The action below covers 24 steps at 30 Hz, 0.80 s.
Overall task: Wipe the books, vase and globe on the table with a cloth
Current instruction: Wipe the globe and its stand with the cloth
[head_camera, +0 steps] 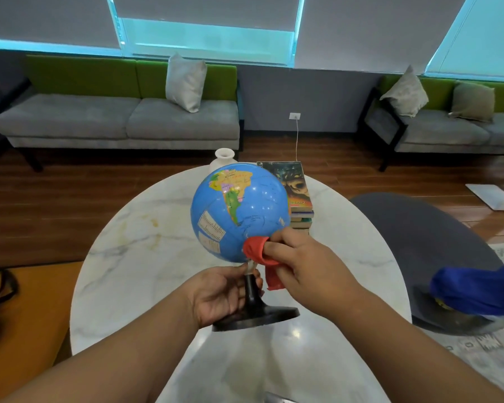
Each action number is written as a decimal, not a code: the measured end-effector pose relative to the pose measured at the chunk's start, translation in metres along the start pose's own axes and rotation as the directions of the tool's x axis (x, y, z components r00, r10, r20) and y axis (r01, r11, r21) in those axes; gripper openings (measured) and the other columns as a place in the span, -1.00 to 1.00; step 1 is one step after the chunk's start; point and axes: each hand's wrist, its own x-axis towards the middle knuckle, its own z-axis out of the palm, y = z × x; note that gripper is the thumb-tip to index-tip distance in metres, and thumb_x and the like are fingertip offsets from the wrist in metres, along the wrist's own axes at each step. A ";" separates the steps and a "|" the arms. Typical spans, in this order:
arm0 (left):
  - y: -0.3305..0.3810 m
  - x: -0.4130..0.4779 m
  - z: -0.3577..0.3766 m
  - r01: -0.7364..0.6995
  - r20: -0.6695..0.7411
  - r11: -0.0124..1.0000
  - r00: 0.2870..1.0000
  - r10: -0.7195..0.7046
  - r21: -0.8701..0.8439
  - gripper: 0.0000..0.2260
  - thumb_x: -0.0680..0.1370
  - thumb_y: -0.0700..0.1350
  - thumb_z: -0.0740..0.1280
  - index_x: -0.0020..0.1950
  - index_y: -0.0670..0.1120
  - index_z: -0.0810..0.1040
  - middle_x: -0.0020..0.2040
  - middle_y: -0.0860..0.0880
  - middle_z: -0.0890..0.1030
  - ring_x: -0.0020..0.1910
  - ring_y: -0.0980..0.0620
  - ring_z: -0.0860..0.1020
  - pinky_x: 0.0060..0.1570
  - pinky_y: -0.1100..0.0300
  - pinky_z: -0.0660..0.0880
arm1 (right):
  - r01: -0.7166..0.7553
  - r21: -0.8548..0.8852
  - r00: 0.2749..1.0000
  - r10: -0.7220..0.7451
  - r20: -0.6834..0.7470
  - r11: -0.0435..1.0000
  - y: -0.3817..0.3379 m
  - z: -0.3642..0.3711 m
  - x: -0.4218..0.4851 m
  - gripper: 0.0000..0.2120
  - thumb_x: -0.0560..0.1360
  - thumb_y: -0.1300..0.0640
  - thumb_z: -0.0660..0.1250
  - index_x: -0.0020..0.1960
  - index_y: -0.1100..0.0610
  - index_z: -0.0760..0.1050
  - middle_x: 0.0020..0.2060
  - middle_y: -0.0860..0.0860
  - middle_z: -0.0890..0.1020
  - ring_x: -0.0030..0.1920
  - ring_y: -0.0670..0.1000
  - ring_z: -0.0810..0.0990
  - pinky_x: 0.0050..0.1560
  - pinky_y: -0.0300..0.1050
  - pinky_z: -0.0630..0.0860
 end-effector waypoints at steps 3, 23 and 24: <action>0.001 -0.003 0.002 -0.010 -0.005 1.000 1.000 0.010 -0.008 -0.87 0.41 -0.23 0.33 -0.11 -0.28 0.53 -0.24 -0.15 0.55 -0.26 -0.05 0.56 0.03 0.02 0.53 | -0.097 -0.001 0.995 0.097 0.014 0.995 0.006 0.002 -0.006 -0.66 0.48 0.19 0.24 0.22 -0.05 0.52 0.02 -0.11 0.50 -0.01 0.01 0.50 -0.12 -0.12 0.49; -0.005 0.003 0.003 -0.152 -0.123 0.988 0.980 0.154 0.024 -0.87 0.58 -0.24 0.22 0.02 -0.30 0.50 -0.27 -0.16 0.59 -0.28 -0.07 0.57 -0.01 0.06 0.52 | -0.185 0.000 0.980 0.185 0.074 0.983 -0.007 -0.009 -0.009 -0.70 0.49 0.18 0.25 0.18 -0.06 0.52 0.00 -0.14 0.45 -0.06 -0.05 0.51 -0.14 -0.17 0.49; -0.005 0.004 0.001 -0.177 -0.142 0.984 0.974 0.179 0.029 -0.87 0.57 -0.26 0.23 0.05 -0.30 0.48 -0.27 -0.16 0.59 -0.28 -0.07 0.57 -0.02 0.06 0.53 | -0.250 -0.020 0.960 0.250 0.127 0.968 -0.002 -0.006 -0.016 -0.71 0.50 0.18 0.23 0.18 -0.06 0.52 0.00 -0.14 0.45 -0.09 -0.04 0.51 -0.20 -0.20 0.47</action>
